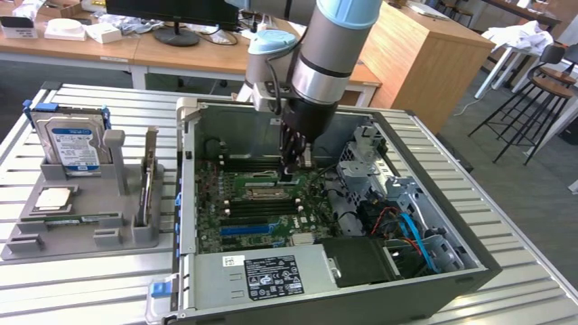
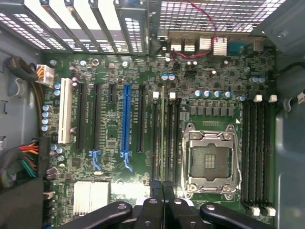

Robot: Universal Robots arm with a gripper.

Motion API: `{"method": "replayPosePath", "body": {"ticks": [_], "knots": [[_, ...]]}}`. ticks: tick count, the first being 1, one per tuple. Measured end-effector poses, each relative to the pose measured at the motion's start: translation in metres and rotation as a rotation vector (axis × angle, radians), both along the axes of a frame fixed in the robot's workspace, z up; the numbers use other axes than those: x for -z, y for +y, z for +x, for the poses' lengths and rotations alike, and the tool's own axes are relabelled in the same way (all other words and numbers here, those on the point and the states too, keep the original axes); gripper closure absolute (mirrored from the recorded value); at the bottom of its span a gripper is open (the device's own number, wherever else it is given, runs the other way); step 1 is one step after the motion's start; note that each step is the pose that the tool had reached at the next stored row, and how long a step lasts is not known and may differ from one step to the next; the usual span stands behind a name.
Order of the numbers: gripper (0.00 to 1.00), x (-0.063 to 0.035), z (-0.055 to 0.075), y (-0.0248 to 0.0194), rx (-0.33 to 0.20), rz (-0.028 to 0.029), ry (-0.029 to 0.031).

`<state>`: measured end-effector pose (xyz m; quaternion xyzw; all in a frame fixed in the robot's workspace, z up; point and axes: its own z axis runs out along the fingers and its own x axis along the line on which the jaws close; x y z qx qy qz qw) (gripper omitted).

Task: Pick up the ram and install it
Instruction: 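Insert the ram into the slot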

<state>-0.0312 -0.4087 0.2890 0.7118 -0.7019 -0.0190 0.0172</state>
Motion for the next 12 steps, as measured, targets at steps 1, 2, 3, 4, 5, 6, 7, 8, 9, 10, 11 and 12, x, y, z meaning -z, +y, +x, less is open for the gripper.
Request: {"method": "replayPosePath", "body": {"ticks": [1, 2, 3, 4, 5, 6, 7, 8, 9, 10, 11, 12], "knots": [[0.89, 0.0000, 0.0001, -0.0019, 0.000, -0.0001, 0.0000], [0.89, 0.0000, 0.0001, -0.0037, 0.000, 0.0000, 0.0000], [0.89, 0.0000, 0.0001, -0.0053, 0.000, 0.0000, 0.0000], [0.89, 0.0000, 0.0002, -0.0066, 0.000, -0.0001, 0.0001], [0.89, 0.0000, 0.0002, -0.0076, 0.000, -0.0002, 0.0000], [0.89, 0.0001, 0.0003, -0.0085, 0.000, 0.0000, 0.0001], [0.89, 0.0001, 0.0002, -0.0087, 0.000, 0.0001, 0.0000], [0.89, 0.0001, 0.0002, -0.0087, 0.000, 0.0000, 0.0000], [0.89, 0.0001, 0.0003, -0.0087, 0.000, -0.0001, 0.0000], [0.89, 0.0001, 0.0003, -0.0087, 0.000, 0.0000, 0.0001], [0.89, 0.0002, 0.0003, -0.0087, 0.000, -0.0001, 0.0001], [0.89, 0.0007, 0.0003, -0.0087, 0.000, 0.0003, -0.0003]]}}
